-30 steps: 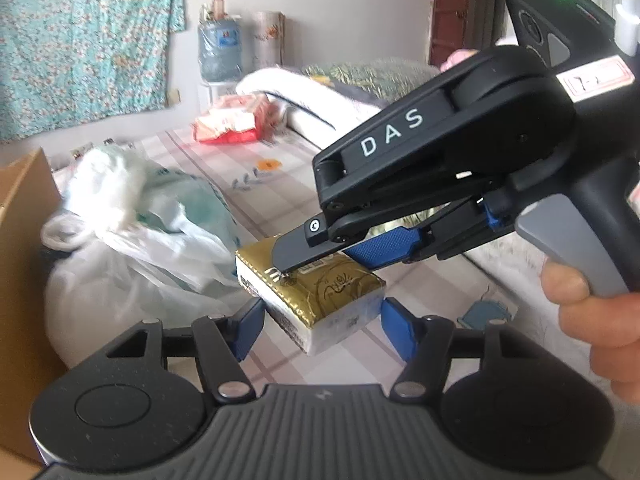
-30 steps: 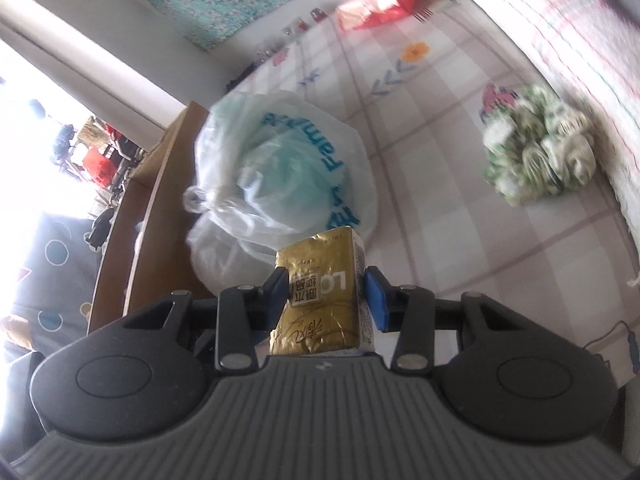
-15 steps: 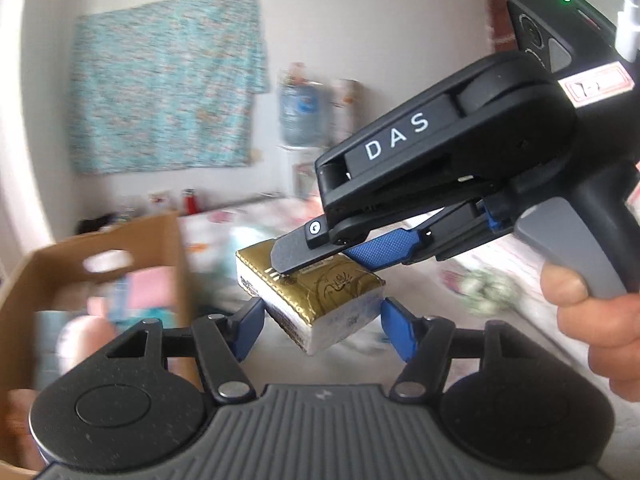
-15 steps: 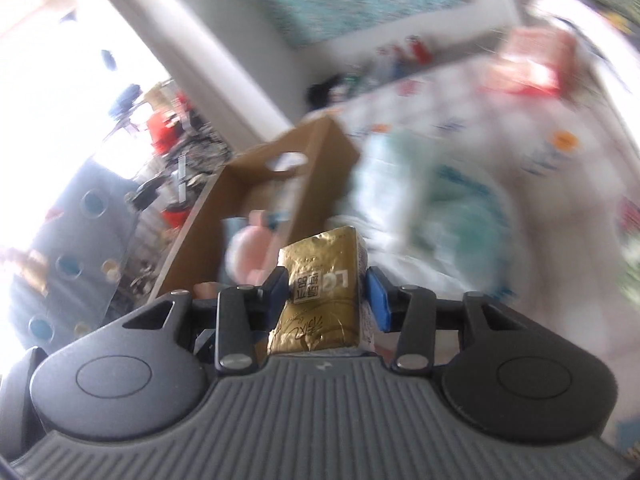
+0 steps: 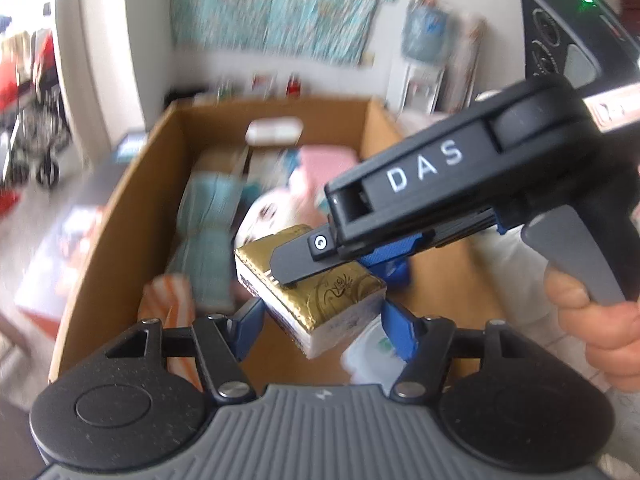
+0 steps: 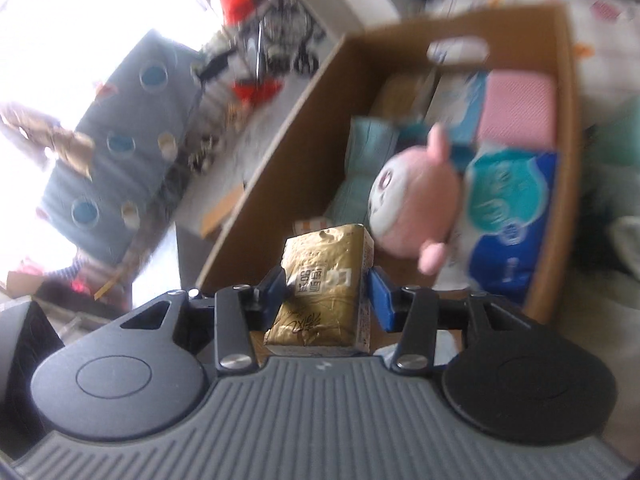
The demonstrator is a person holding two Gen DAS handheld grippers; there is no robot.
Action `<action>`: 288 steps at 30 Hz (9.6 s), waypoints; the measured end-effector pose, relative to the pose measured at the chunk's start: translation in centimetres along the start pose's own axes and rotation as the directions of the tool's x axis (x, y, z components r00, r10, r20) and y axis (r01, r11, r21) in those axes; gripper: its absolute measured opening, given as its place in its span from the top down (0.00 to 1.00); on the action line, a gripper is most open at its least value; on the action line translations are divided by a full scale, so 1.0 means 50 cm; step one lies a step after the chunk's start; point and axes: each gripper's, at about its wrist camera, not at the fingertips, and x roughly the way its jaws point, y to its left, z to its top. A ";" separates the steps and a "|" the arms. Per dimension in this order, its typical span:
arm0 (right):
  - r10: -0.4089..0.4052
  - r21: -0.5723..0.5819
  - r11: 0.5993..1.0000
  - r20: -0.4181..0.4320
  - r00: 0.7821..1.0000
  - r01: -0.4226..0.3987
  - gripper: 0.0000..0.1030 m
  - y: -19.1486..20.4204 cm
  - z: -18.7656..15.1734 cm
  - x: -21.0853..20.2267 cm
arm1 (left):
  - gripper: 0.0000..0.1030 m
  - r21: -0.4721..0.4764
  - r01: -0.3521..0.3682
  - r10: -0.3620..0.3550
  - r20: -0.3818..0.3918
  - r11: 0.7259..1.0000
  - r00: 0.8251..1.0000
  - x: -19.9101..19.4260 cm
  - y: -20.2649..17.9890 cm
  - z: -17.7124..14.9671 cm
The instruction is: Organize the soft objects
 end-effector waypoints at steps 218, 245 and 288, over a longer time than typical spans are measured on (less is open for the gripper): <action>-0.371 -0.144 0.830 0.579 0.726 0.539 0.14 -0.003 -0.221 -0.171 | 0.00 -0.105 0.053 -0.014 0.343 0.993 0.939 -0.114 -0.067 -0.084; -0.270 -0.070 0.944 0.403 0.875 0.323 0.01 -0.045 -0.389 -0.190 | 0.00 -0.197 -0.348 0.358 0.018 0.917 0.934 -0.087 -0.127 -0.202; -0.372 -0.197 0.870 0.339 0.864 0.452 0.01 0.004 -0.341 -0.153 | 0.01 -0.275 -0.336 0.355 0.020 0.901 0.935 -0.121 -0.109 -0.170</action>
